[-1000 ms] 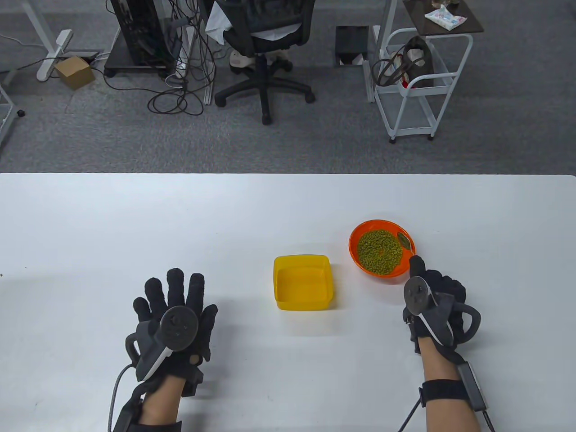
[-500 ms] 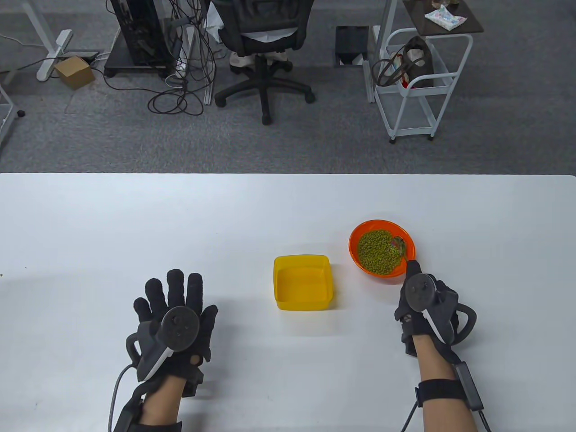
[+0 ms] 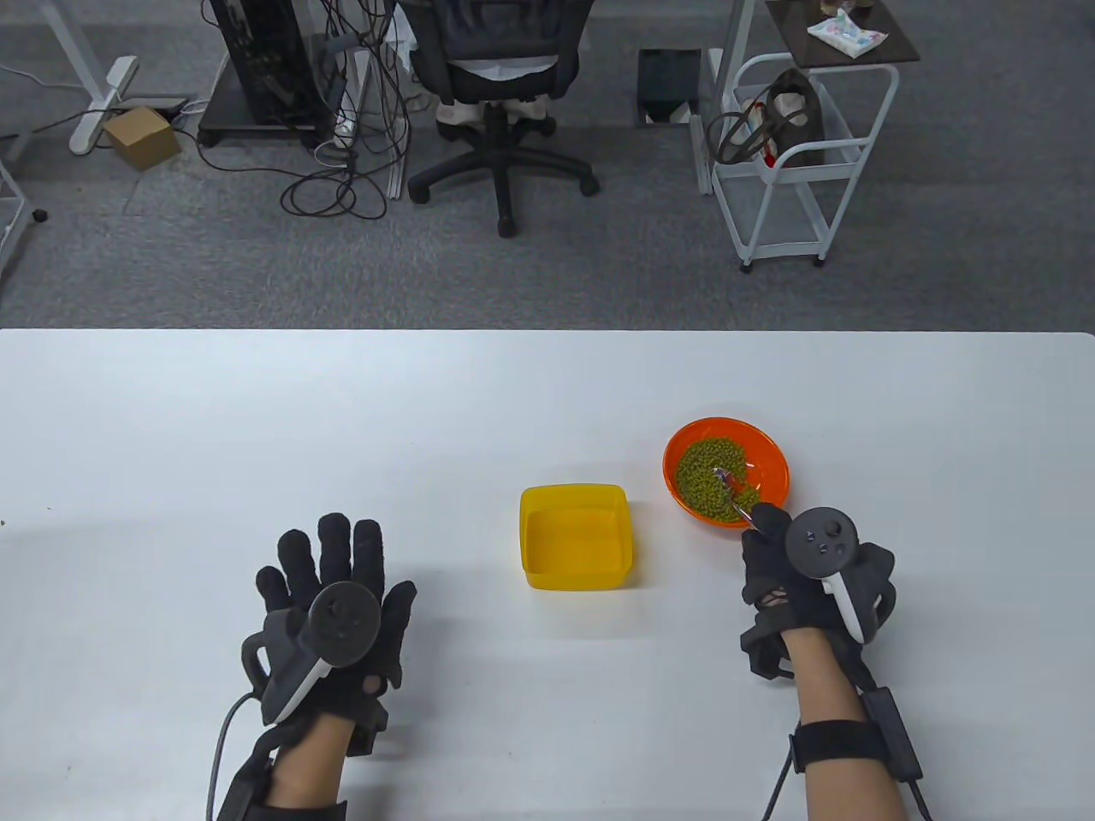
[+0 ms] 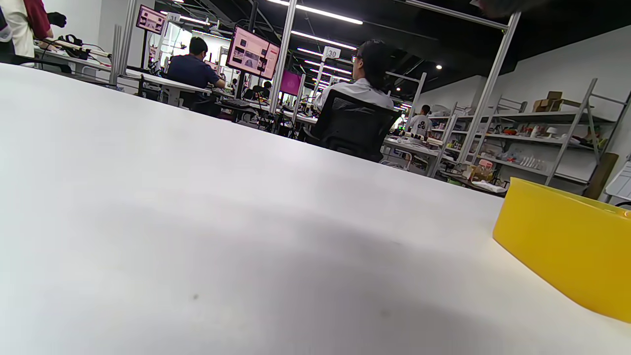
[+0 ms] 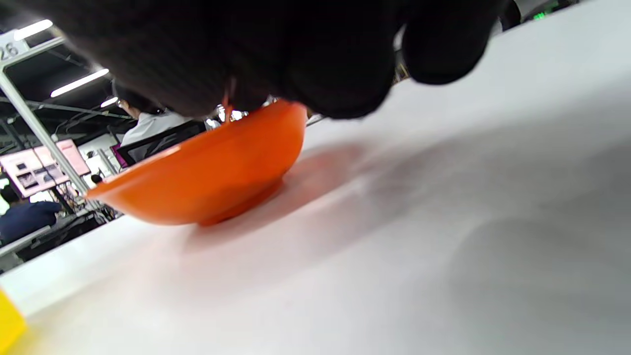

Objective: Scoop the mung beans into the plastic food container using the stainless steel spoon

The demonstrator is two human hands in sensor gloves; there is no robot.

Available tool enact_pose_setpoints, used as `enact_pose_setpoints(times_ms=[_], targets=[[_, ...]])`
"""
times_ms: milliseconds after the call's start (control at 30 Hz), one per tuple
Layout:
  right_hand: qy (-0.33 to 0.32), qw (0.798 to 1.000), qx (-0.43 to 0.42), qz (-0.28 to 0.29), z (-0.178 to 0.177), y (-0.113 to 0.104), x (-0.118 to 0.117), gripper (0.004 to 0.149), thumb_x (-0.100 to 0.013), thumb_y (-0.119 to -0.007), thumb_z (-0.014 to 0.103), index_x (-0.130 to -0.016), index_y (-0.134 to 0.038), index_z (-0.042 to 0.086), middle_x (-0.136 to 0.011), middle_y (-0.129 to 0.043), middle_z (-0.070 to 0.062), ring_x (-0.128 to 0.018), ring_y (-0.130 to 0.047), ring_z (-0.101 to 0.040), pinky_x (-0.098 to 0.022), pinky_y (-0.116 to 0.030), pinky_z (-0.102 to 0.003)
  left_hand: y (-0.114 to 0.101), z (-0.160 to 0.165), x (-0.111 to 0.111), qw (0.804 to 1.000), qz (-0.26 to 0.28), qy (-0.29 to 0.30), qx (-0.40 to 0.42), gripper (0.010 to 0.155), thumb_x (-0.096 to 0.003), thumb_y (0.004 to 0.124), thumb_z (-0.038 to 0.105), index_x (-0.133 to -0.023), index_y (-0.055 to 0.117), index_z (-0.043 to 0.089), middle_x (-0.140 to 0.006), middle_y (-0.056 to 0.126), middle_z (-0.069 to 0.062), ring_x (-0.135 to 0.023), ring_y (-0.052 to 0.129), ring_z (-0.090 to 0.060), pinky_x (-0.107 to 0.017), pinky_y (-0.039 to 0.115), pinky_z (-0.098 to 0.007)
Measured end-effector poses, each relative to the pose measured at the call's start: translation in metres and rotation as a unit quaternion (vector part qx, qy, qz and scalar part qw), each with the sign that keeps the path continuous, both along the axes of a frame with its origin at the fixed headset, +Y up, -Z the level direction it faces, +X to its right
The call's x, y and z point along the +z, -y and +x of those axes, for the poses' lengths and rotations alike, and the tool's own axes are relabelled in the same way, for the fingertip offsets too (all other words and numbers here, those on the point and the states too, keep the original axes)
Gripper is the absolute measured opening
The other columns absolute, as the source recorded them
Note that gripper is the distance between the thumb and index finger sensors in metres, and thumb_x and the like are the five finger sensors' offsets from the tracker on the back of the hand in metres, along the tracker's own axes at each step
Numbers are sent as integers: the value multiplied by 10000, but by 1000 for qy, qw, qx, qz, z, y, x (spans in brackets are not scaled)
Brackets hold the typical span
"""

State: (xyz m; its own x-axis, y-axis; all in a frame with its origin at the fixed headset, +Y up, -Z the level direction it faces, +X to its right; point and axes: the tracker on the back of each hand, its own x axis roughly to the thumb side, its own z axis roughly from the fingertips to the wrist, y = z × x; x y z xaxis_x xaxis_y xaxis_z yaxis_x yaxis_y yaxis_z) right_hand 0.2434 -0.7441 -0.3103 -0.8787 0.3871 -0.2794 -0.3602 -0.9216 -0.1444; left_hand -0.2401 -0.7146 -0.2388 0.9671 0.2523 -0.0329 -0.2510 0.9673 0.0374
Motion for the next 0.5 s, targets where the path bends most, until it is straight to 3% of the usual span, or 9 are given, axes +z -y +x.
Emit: enact_pose_setpoints(times_ms=[167, 267, 500], targets=[[-25, 996, 90, 1, -11, -3, 1, 406, -511, -846, 366, -907, -773, 314, -656, -878, 124, -622, -915, -160, -648, -697, -546, 0, 0, 0, 1000, -1, 1, 0, 775, -472, 572, 601, -1068, 135, 367, -1185, 74, -45, -1046, 94, -535, -683, 127, -749], [-60, 985, 159, -11, -19, -4, 1, 419, -526, -770, 390, -936, -725, 315, -660, -865, 128, -611, -897, -152, -651, -698, -529, 0, 0, 0, 1000, -1, 2, 1, 777, -473, 571, 600, -1067, 130, 363, -1184, 73, -50, -1043, 92, -537, -682, 126, -748], [-80, 985, 152, 12, -20, 0, 4, 430, -516, -731, 395, -934, -731, 294, -628, -871, 148, -560, -905, -143, -631, -720, -525, 0, 0, 0, 1000, -3, 3, 2, 778, -472, 570, 600, -1066, 125, 364, -1182, 70, -50, -1042, 86, -536, -681, 120, -745]])
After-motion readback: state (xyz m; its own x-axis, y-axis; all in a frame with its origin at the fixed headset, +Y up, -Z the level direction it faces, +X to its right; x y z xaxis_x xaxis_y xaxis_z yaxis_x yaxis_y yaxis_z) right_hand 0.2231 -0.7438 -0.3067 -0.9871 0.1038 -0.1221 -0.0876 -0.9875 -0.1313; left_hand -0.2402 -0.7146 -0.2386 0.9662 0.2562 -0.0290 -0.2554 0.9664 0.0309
